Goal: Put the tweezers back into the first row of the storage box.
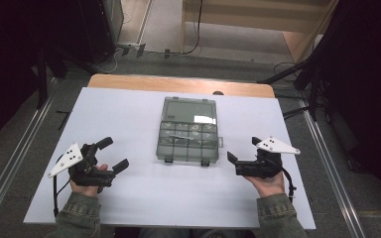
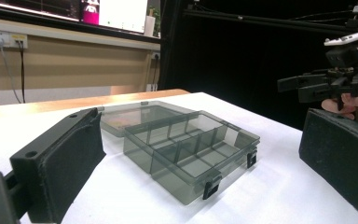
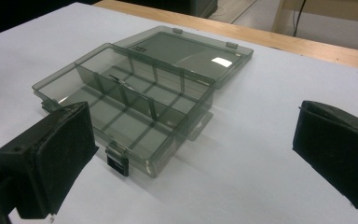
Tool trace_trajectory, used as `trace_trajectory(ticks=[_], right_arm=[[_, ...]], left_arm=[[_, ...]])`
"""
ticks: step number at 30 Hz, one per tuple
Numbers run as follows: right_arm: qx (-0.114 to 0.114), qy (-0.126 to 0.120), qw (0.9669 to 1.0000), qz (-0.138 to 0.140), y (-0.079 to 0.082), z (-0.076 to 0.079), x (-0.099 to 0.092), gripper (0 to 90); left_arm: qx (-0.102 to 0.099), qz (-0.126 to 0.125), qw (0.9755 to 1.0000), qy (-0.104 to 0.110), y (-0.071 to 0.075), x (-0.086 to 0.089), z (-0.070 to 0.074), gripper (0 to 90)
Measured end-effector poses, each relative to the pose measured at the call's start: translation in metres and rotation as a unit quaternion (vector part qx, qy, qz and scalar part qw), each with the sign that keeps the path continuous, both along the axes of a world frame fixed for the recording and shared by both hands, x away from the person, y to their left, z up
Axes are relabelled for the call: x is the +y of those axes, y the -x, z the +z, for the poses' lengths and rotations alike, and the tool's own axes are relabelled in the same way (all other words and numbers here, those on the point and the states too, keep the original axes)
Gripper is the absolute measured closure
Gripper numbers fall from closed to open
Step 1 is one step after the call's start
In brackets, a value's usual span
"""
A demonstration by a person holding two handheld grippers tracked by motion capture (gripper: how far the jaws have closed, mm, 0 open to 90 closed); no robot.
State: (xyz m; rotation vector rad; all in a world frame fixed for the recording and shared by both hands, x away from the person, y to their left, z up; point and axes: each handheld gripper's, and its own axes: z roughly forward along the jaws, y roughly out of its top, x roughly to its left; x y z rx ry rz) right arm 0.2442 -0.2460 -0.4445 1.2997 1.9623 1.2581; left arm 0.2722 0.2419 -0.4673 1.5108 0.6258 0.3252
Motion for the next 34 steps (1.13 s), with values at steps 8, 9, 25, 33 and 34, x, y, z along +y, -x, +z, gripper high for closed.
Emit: trace_trajectory(ticks=[8,9,25,33,34], right_arm=[[-0.018,-0.004,0.9998,-0.007,0.019,-0.015,-0.016,0.0],[-0.022,-0.008,0.9997,-0.003,0.024,-0.017,-0.019,0.0],[-0.064,-0.025,0.9974,-0.02,0.045,-0.045,-0.025,0.0],[-0.043,0.01,0.9987,-0.024,0.042,-0.047,-0.022,0.0],[-0.039,0.013,0.9988,-0.029,0.041,-0.048,-0.021,0.0]], left_arm=[[0.001,0.001,1.0,-0.001,0.0,0.0,0.0,0.0],[0.001,0.001,1.0,-0.001,0.0,0.0,0.0,0.0],[0.0,0.001,1.0,0.004,0.0,0.0,0.001,0.0],[0.001,0.008,1.0,-0.001,-0.001,0.002,0.0,0.0],[0.001,0.008,1.0,-0.001,-0.001,0.002,0.0,0.0]])
